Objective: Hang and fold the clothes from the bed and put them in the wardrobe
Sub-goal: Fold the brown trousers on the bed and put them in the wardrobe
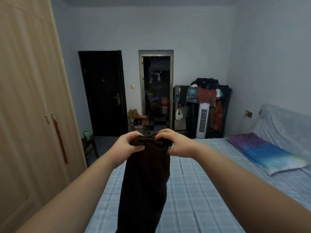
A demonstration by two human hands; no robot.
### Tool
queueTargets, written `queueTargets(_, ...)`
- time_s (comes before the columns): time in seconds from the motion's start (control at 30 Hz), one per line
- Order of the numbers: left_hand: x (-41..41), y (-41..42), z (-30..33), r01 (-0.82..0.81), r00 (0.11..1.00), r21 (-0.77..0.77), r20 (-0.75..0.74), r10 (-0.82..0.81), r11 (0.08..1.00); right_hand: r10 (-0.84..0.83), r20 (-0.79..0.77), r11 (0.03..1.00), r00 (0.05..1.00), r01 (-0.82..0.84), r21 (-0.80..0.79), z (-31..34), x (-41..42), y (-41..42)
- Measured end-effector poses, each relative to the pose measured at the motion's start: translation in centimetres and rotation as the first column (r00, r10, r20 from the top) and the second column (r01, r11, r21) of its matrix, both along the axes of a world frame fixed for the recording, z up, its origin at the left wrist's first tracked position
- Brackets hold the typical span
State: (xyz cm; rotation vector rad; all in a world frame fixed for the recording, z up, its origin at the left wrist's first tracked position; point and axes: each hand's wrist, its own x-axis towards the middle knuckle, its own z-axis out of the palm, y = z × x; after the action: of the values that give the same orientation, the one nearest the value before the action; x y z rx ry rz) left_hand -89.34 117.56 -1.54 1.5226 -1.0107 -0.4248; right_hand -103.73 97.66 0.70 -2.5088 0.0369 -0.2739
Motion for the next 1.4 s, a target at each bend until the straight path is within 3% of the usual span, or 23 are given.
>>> queueTargets(0.1,0.3,0.5,0.0,0.013,1.000,0.005,-0.002,-0.013,1.000,0.013,-0.044,1.000,0.999,-0.013,-0.019,-0.3,-0.5,0.3)
queueTargets(0.2,0.6,1.4,0.0,-0.048,0.999,-0.008,0.007,0.048,0.999,-0.059,-0.006,0.965,0.998,0.055,-0.254,-0.9,-1.9,-0.7)
queueTargets(0.27,0.7,2.1,0.0,-0.070,0.997,0.018,0.034,0.069,0.997,-0.061,0.057,0.955,0.997,0.074,-0.288,-1.5,-3.0,-1.3)
queueTargets(0.4,0.0,1.7,-0.2,-0.081,0.996,0.038,0.036,0.079,0.996,-0.029,0.073,0.985,0.997,0.041,-0.168,-2.4,-4.5,-0.5)
queueTargets(0.53,-0.8,0.4,-0.1,-0.069,0.998,0.017,0.001,0.069,0.997,-0.109,0.147,0.993,0.983,0.115,-0.037,-3.0,-4.6,0.1)
queueTargets(0.63,-0.8,0.2,0.3,-0.067,0.998,0.017,-0.012,0.067,0.998,-0.157,0.053,0.985,0.986,0.153,0.078,-2.5,-5.3,0.3)
queueTargets(0.73,-1.0,-0.2,0.2,-0.071,0.997,0.013,-0.019,0.071,0.997,-0.188,0.053,0.971,0.981,0.177,0.163,-2.3,-5.5,0.4)
queueTargets(0.87,-1.4,-0.7,0.3,-0.089,0.996,-0.003,-0.028,0.089,0.996,-0.257,0.024,0.965,0.966,0.255,0.062,-3.2,-5.3,0.1)
queueTargets(0.97,-1.4,-0.9,0.3,-0.085,0.996,0.060,0.037,0.083,0.995,-0.222,0.047,0.969,0.974,0.214,0.126,-4.0,-5.4,-0.4)
queueTargets(1.2,-1.3,-1.9,0.8,-0.053,0.982,0.203,0.189,0.014,0.978,-0.348,0.282,0.931,0.894,0.295,0.214,-3.8,-5.8,-1.4)
queueTargets(1.3,-1.5,-2.5,1.2,-0.047,0.993,0.137,0.118,0.030,0.990,-0.348,0.364,0.875,0.864,0.159,0.458,-3.5,-5.6,-1.4)
queueTargets(1.4,-2.3,-3.4,1.4,-0.070,0.997,0.040,0.041,0.069,0.997,-0.458,0.377,0.738,0.805,0.107,0.666,-4.0,-5.3,-1.6)
